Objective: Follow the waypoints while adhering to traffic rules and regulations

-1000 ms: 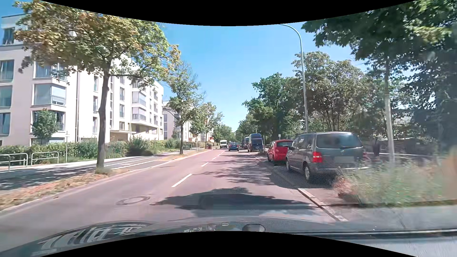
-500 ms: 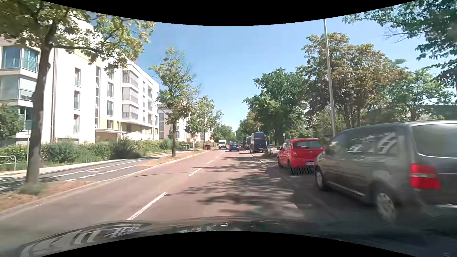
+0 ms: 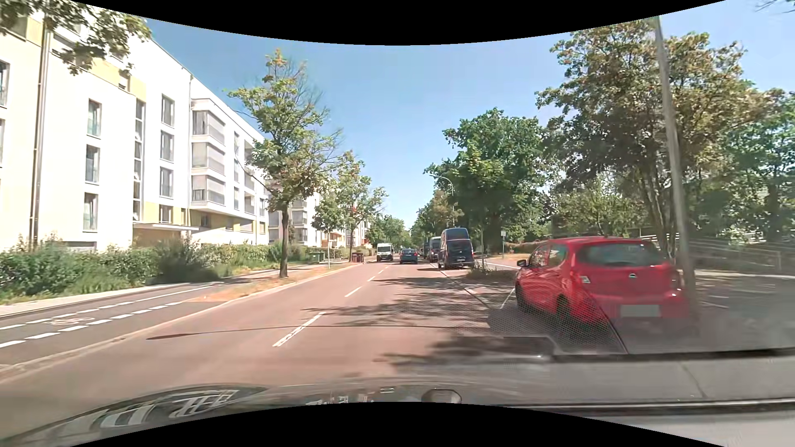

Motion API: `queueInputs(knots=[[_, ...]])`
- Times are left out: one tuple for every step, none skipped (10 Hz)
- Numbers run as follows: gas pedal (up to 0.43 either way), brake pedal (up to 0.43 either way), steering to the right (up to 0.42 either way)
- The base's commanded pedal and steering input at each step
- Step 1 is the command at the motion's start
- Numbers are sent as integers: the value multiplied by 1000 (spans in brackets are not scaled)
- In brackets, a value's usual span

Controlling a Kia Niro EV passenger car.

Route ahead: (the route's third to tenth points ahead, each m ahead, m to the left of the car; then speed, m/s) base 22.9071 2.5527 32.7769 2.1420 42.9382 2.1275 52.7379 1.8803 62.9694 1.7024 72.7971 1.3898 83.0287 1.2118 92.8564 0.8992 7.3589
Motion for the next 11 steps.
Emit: queueInputs(knots=[[79, 0, -3], [79, 0, -3], [79, 0, -3], [79, 0, -3], [79, 0, -3], [79, 0, -3], [79, 0, -3], [79, 0, -3], [79, 0, -3], [79, 0, -3], [79, 0, -3]])
